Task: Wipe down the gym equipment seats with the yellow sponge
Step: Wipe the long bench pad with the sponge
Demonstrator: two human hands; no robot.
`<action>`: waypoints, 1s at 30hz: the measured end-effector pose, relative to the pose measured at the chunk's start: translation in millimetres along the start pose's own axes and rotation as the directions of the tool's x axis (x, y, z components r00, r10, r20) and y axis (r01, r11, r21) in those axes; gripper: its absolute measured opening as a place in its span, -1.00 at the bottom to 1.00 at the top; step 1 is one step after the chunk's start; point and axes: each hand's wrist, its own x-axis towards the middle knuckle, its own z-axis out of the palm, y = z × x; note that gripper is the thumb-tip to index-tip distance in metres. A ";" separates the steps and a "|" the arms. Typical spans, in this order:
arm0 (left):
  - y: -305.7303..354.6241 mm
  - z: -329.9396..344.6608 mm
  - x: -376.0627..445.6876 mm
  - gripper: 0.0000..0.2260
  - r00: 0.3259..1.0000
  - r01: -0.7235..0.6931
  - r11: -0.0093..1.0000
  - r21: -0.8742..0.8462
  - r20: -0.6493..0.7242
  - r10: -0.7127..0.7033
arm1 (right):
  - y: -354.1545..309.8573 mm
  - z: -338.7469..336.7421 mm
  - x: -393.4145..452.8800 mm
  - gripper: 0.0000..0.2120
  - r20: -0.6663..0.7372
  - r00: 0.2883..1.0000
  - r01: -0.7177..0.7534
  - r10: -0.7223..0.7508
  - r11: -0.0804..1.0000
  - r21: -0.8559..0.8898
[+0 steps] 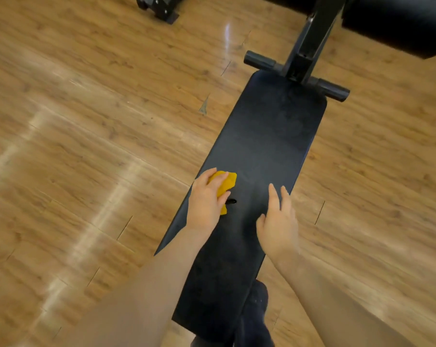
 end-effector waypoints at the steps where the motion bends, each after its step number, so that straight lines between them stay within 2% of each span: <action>1: 2.5 -3.9 9.7 -0.59 1.000 0.004 1.000 -0.014 0.008 -0.004 | -4.4 -4.6 11.2 -0.34 -0.006 1.000 0.002 -0.002 1.000 -0.009; 5: 12.9 -14.1 53.7 -0.58 1.000 0.015 0.999 -0.039 -0.006 -0.015 | -19.6 -23.5 63.2 -0.36 -0.026 0.998 0.050 -0.051 0.998 -0.037; 9: 24.3 -15.4 102.1 -0.57 0.995 0.090 0.994 -0.064 -0.045 -0.093 | -29.7 -34.6 127.3 -0.41 -0.031 0.994 0.100 -0.102 0.994 -0.053; 15: 34.1 -0.8 192.8 -0.57 0.987 0.138 0.988 -0.076 -0.074 -0.143 | -36.0 -47.6 240.4 -0.46 -0.072 0.990 0.114 -0.120 0.990 -0.078; 23: 35.8 21.4 299.5 -0.58 0.984 0.155 0.981 -0.114 -0.076 -0.164 | -58.3 -37.8 359.3 -0.50 -0.214 0.977 0.001 0.001 1.000 0.011; 28: 29.0 27.0 334.5 -0.59 0.985 0.162 0.976 -0.145 -0.030 -0.168 | -59.7 -17.6 387.6 -0.54 -0.266 0.959 -0.081 0.095 0.995 0.065; 30: 25.3 28.5 346.3 -0.59 0.985 0.168 0.973 -0.160 -0.005 -0.171 | -57.6 -8.9 387.1 -0.56 -0.322 0.943 -0.064 0.081 0.996 0.062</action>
